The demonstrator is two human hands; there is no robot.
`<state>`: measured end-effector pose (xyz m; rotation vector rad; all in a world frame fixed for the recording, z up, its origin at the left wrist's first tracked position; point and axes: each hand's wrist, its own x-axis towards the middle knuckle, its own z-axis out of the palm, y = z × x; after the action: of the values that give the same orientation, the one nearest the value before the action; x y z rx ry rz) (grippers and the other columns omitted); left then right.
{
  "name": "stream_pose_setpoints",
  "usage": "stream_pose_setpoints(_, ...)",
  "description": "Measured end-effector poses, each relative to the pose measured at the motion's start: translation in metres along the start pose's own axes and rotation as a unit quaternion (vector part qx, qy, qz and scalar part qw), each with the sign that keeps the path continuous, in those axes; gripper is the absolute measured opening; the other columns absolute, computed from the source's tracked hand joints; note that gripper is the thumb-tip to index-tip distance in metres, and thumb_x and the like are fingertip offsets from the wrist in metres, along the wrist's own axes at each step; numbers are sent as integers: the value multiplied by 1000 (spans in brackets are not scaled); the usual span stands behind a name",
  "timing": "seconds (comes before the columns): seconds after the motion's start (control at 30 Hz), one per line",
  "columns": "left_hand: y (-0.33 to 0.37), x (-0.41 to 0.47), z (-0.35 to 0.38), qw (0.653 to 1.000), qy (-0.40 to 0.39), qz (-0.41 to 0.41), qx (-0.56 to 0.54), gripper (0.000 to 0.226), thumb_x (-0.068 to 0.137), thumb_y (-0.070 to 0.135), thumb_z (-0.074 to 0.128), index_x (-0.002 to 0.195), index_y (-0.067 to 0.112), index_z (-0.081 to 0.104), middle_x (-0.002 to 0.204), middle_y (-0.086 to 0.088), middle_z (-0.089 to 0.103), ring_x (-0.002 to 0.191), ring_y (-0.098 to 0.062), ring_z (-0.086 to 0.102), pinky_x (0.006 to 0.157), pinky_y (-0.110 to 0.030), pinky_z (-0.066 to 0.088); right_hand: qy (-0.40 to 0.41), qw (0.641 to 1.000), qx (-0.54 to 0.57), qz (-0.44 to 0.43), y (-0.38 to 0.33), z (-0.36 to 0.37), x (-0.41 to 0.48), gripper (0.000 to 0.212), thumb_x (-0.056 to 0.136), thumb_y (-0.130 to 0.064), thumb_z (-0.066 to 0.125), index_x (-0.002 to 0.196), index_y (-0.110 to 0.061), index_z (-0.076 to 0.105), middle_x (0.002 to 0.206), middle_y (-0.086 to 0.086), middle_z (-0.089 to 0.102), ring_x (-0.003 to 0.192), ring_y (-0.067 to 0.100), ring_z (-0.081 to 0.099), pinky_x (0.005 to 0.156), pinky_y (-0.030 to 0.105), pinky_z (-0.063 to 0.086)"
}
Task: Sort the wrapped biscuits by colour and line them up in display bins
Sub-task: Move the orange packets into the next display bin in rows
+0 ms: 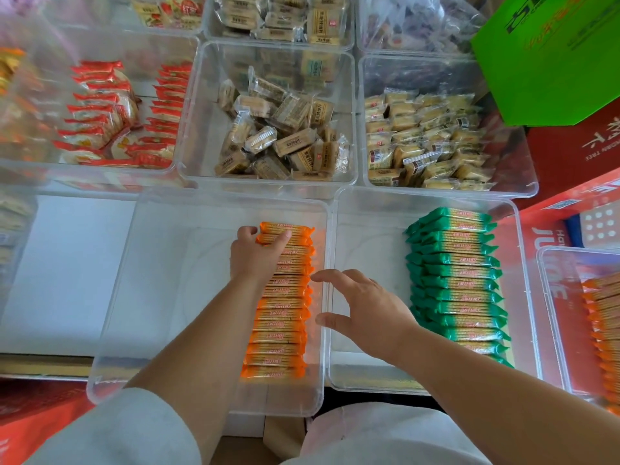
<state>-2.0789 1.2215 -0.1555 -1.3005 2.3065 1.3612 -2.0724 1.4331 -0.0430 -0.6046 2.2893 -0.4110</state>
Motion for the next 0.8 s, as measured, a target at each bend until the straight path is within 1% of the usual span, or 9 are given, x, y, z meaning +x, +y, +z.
stream_pose_setpoints(0.13,-21,-10,-15,999,-36,-21,-10,66,78,79,52,131,40,47,117,4,66,98,-22,68,86,-48,58,-2,1000,1,2,0,0,0,60,93,-60,56,142,-58,22,149,-11,42,128,17,50,92,35,49)
stream_pose_setpoints(0.23,-29,-28,-8,995,-87,-18,-37,41,95,62,47,131,45,45,109,6,69,93,-21,70,86,-50,59,0,1000,2,4,0,2,0,60,94,-60,56,142,-59,21,149,-11,43,127,17,51,90,35,50)
stream_pose_setpoints(0.37,-28,-36,-4,990,-109,-41,-79,49,86,70,43,132,53,42,107,6,71,92,-24,73,82,-53,60,5,1000,1,6,0,4,-1,61,93,-61,56,143,-59,21,148,-10,44,124,18,54,89,35,51)
stream_pose_setpoints(0.5,-26,-38,-14,969,-170,-79,-163,42,96,63,46,136,51,42,106,4,75,88,-22,76,80,-53,61,7,1000,2,6,0,3,-2,61,93,-61,55,143,-58,22,147,-10,46,124,17,54,86,34,49)
stream_pose_setpoints(0.6,-31,-49,-24,983,-158,-33,-87,53,98,64,44,147,48,31,126,10,65,102,-15,69,87,-43,56,9,1000,1,6,0,4,-3,61,93,-61,54,145,-57,22,147,-9,45,123,18,55,84,33,50)
stream_pose_setpoints(0.63,-36,-53,-28,990,-134,-31,-37,62,96,68,42,151,43,27,134,8,59,110,-18,64,94,-44,52,10,1000,1,7,0,4,-3,61,94,-61,54,145,-57,22,147,-8,45,122,18,55,82,32,49)
stream_pose_setpoints(0.7,-48,-61,-37,990,-114,-74,25,75,90,77,37,153,38,27,146,0,51,127,-28,55,106,-52,43,11,1000,0,8,0,4,-4,61,94,-60,54,146,-57,22,147,-8,45,120,18,57,79,30,48)
stream_pose_setpoints(0.73,-53,-65,-41,986,-123,-109,23,76,90,79,36,151,34,31,143,-2,52,128,-30,53,107,-54,41,11,1000,0,7,0,4,-4,61,94,-60,54,146,-57,21,147,-8,45,118,18,57,78,30,48)
stream_pose_setpoints(0.8,-60,-73,-44,969,-175,-174,-25,72,93,77,35,138,23,49,120,-2,67,114,-28,63,105,-54,45,12,1000,-2,8,-1,4,-3,61,94,-61,54,146,-56,21,147,-7,46,115,18,59,78,31,49)
